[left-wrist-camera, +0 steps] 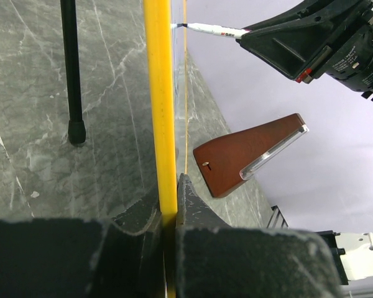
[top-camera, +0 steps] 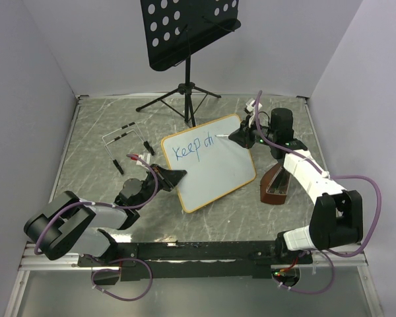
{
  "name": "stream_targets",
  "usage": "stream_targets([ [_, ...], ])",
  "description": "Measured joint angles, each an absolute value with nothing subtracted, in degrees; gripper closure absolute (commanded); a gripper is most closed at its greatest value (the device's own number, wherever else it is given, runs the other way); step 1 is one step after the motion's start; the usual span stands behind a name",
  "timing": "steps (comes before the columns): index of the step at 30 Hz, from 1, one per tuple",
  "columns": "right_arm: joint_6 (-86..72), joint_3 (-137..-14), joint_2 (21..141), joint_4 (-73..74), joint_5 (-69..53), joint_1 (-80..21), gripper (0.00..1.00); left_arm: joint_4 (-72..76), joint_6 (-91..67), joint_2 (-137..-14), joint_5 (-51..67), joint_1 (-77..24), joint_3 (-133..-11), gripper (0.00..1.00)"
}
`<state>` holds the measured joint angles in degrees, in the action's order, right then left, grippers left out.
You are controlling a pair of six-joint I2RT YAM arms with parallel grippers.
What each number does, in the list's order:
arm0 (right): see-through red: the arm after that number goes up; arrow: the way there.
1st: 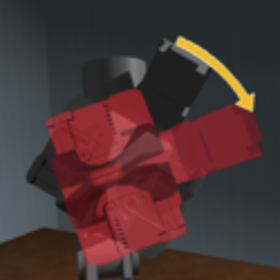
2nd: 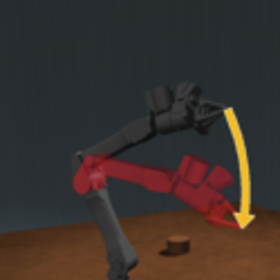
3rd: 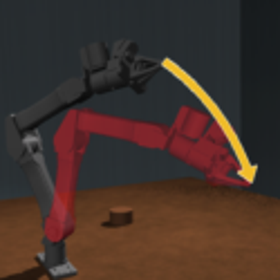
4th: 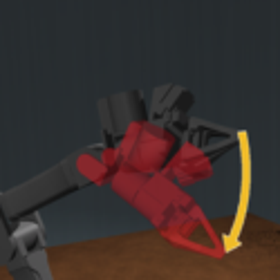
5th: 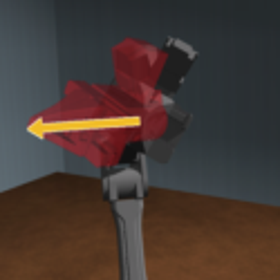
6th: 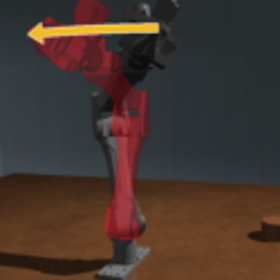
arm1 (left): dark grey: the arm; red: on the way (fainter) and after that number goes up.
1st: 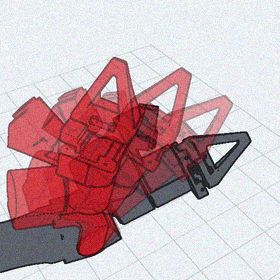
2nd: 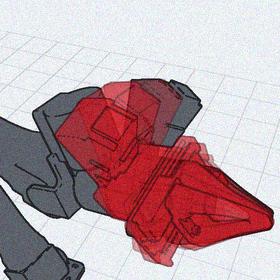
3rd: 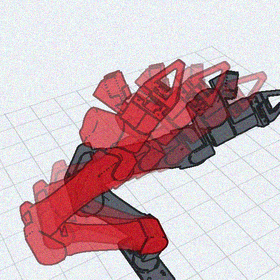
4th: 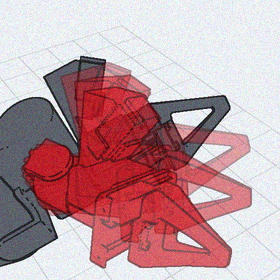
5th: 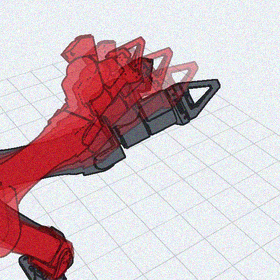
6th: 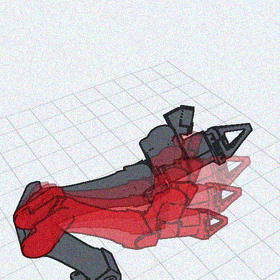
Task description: Write a sentence on the whiteboard
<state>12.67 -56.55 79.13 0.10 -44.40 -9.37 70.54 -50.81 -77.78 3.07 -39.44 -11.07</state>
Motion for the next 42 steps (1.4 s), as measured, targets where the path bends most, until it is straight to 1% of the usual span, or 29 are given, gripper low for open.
stream_targets([
  [19,12.95,-56.55,79.22,0.47,-47.20,-9.37,1.00,70.70,-50.81,-77.84,3.11,-39.44,-11.07,0.99],
  [30,16.16,-57.17,79.22,5.50,-48.88,-9.34,1.00,70.72,-50.83,-77.84,3.09,-39.44,-11.07,0.99],
  [42,16.51,-57.87,79.22,7.11,-46.48,-9.32,1.00,70.94,-51.31,-78.22,2.98,-39.35,-11.05,0.99],
])
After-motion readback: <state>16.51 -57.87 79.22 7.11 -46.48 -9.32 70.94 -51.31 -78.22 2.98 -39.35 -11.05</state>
